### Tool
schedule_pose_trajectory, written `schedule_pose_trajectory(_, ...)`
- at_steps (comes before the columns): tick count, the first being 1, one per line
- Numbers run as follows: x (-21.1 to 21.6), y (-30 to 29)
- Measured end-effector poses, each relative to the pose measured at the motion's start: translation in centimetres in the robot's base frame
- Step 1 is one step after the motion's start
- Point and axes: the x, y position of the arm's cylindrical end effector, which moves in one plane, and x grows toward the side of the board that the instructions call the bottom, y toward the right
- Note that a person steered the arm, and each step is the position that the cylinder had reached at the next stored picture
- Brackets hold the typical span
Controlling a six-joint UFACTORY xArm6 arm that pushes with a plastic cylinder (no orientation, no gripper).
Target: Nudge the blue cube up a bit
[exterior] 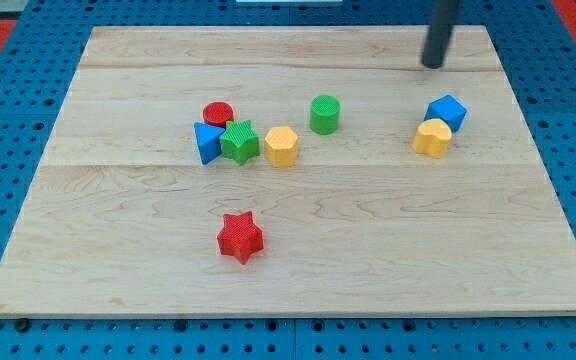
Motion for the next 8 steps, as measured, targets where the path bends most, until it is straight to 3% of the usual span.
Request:
schedule_pose_trajectory(2,16.2,3.1)
schedule_pose_trajectory(8,10.4,-1.9)
